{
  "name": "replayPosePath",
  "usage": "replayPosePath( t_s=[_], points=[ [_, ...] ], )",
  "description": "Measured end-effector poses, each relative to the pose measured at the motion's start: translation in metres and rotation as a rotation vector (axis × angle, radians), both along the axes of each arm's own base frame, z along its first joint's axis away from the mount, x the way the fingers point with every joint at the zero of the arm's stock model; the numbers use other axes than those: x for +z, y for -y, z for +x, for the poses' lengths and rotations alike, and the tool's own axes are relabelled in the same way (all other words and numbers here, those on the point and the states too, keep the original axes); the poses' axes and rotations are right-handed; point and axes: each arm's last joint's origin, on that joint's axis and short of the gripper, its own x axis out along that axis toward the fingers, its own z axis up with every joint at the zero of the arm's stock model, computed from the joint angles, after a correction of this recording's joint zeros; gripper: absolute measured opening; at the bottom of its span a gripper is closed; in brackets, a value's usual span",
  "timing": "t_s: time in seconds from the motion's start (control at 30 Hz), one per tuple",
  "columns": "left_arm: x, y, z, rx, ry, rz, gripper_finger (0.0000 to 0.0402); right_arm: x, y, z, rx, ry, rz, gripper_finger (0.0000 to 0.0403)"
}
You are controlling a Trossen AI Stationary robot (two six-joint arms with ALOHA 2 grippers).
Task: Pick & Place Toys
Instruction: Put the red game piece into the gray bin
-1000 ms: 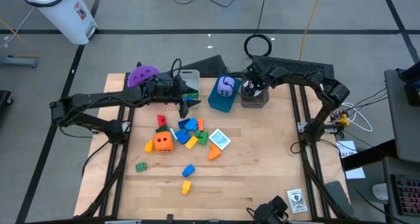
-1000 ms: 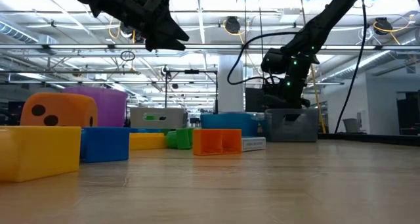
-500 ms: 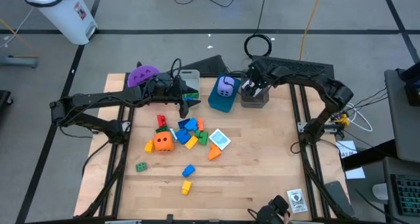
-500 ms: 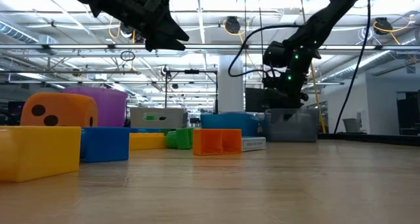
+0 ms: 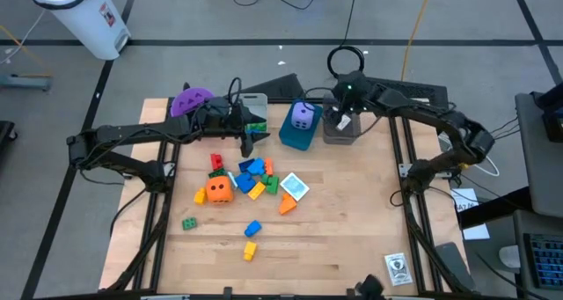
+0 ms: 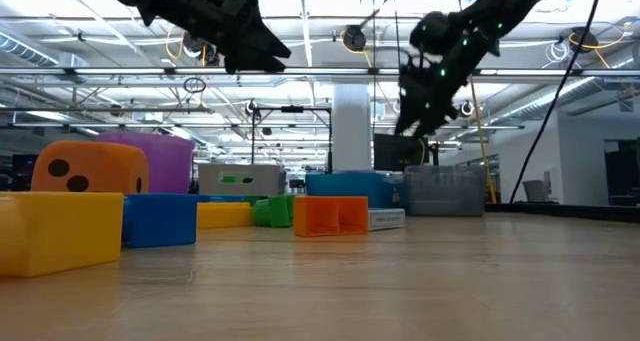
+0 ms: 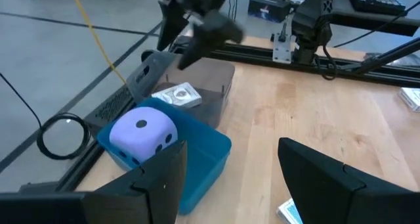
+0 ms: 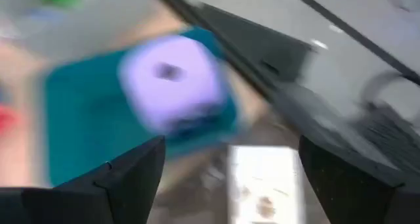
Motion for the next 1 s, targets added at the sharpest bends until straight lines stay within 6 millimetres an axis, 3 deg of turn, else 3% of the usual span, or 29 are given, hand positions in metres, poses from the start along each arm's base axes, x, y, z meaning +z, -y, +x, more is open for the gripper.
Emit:
replayPosePath(
  t_s=[0.2, 0.4, 0.7, 0.87, 1.0],
  points=[
    [0.005, 0.000, 0.002, -0.010, 0.042, 0.045, 0.0243, 0.015, -0.048, 0.022, 0.330, 0.299, -0.048, 0.0329],
    [0.014, -0.001, 0.004, -0.006, 0.135, 0.069, 0.0243, -0.007, -0.097, 0.032, 0.527, 0.521, -0.219, 0.0329],
    [0.021, -0.002, 0.008, -0.002, 0.239, 0.075, 0.0243, -0.077, -0.144, 0.003, 0.614, 0.620, -0.306, 0.0329],
    [0.021, -0.002, 0.023, -0.019, 0.338, 0.112, 0.0243, -0.097, -0.152, -0.017, 0.543, 0.565, -0.431, 0.0329],
    [0.009, -0.005, 0.038, -0.025, 0.373, 0.122, 0.0243, -0.103, -0.152, -0.027, 0.515, 0.558, -0.484, 0.0329]
  ],
)
